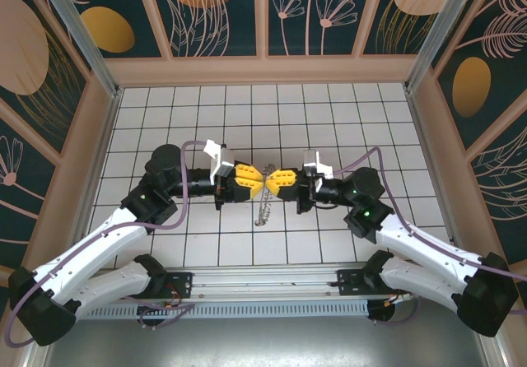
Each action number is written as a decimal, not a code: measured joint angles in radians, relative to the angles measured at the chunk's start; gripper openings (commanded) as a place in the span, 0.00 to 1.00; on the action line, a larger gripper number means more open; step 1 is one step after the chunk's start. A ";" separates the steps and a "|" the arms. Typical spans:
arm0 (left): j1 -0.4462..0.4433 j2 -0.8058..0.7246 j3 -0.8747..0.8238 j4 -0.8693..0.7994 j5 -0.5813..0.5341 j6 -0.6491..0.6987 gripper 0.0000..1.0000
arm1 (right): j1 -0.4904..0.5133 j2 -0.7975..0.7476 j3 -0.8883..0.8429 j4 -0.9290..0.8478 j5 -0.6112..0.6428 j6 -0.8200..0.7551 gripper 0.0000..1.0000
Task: Put the keys on the keyring
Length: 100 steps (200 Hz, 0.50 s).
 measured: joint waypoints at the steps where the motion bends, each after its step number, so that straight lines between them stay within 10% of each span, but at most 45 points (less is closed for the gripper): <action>1: 0.000 0.000 0.000 0.000 0.000 0.000 0.23 | 0.000 0.000 0.000 0.001 0.000 0.001 0.00; 100: 0.000 0.027 0.002 0.063 0.032 -0.018 0.21 | -0.002 0.015 -0.006 0.064 -0.010 0.029 0.00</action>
